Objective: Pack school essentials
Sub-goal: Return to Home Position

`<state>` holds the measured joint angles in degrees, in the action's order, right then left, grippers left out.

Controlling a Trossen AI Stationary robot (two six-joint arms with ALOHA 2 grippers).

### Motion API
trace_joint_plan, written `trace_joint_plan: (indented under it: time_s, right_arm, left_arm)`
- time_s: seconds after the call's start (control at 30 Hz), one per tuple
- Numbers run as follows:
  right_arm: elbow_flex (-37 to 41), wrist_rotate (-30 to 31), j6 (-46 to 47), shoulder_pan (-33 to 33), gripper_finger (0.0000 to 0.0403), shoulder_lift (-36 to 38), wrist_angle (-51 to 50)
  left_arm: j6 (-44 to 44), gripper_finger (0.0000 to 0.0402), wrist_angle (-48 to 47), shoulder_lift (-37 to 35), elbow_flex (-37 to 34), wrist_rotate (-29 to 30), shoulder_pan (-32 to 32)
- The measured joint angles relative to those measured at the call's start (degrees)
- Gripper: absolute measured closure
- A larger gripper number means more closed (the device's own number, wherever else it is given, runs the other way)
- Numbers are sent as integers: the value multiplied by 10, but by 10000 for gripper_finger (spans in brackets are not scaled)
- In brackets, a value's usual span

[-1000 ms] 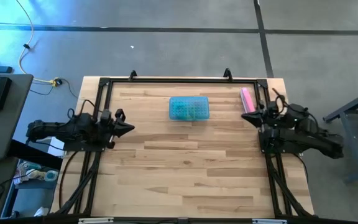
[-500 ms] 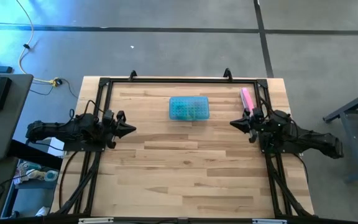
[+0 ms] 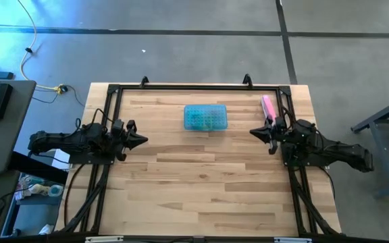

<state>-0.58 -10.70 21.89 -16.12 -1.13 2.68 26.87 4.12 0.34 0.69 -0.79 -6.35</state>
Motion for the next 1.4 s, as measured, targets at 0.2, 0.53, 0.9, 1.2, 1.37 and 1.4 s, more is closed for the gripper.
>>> trace_joint_plan:
  time_s: [0.2, 0.53, 0.9, 1.2, 1.37, 1.4]
  right_arm:
    - [0, 7, -30, 0, 403, 0, -2]
    - [0, 7, 38, 0, 403, 0, -1]
    - [1, 7, 36, 0, 403, 0, -1]
    - [1, 7, 36, 0, 403, 0, -1]
    - [1, 7, 36, 0, 403, 0, -1]
    - [1, 7, 36, 0, 403, 0, -1]
  left_arm:
    - [0, 401, 0, 0, 0, 0, 0]
    - [0, 401, 0, 0, 0, 0, 0]
    - [0, 401, 0, 0, 0, 0, 0]
    - [0, 401, 0, 0, 0, 0, 0]
    - [0, 401, 0, 0, 0, 0, 0]
    - [0, 401, 0, 0, 0, 0, 0]
